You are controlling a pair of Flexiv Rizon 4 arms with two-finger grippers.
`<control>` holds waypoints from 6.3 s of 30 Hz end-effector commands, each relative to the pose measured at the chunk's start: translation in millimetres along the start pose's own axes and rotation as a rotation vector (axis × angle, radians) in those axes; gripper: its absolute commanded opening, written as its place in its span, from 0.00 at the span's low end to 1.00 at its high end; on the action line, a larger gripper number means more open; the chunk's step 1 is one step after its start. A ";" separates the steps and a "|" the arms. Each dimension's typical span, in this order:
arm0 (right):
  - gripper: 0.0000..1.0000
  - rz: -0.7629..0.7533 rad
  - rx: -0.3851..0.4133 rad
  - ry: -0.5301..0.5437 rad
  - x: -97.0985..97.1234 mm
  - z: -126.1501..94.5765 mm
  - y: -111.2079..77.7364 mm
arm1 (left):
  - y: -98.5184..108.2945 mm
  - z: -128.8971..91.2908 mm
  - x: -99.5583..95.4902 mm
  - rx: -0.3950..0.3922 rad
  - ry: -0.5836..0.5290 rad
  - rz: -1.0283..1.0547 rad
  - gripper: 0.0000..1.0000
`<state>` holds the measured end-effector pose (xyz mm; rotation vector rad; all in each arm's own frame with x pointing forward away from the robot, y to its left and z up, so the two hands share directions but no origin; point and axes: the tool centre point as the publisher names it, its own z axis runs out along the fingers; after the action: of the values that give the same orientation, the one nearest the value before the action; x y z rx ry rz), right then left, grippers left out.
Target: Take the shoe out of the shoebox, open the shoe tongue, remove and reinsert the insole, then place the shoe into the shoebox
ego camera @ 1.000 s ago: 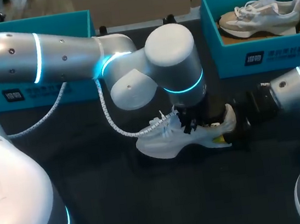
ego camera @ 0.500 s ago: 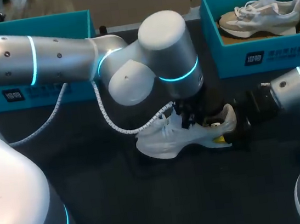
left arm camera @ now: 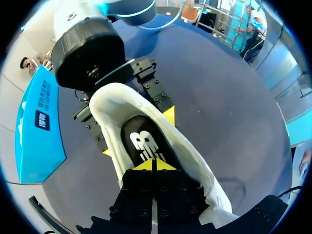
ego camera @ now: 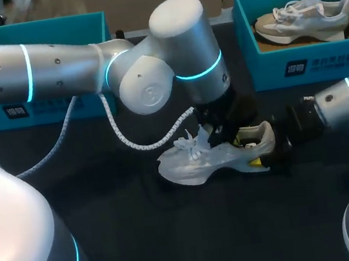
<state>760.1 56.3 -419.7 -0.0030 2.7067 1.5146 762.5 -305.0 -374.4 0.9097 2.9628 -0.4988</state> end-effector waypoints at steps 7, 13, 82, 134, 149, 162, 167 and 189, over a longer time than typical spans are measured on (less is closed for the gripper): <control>0.00 0.000 0.004 0.000 2.1 5.3 -2.0 | -13.6 23.5 -0.6 0.059 0.032 0.013 0.00; 0.00 0.000 0.004 0.000 2.1 5.3 -2.0 | -13.6 34.1 -0.6 0.057 0.056 0.021 0.00; 0.00 0.000 0.004 0.000 2.1 5.3 -2.0 | -6.9 18.8 43.3 -0.094 0.152 -0.428 0.00; 0.00 0.000 0.004 0.000 2.1 5.3 -2.0 | 9.4 68.1 21.2 -0.168 0.025 -0.364 0.60; 0.00 0.000 0.004 0.000 2.1 5.3 -2.0 | 26.1 77.3 6.8 -0.185 -0.034 -0.350 0.55; 0.00 0.000 0.004 0.000 2.1 5.3 -2.0 | 38.4 93.6 -6.1 -0.189 -0.061 -0.305 0.40; 0.00 0.000 0.004 0.000 2.1 5.3 -2.0 | 40.7 98.6 -7.1 -0.191 -0.066 -0.297 0.00; 0.00 0.000 0.004 0.000 2.1 5.3 -2.0 | 16.6 61.6 9.7 -0.146 -0.011 -0.265 0.00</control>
<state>761.6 55.1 -420.3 -0.0020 2.7064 1.5140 755.9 -295.2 -410.8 0.4911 3.0583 -0.2721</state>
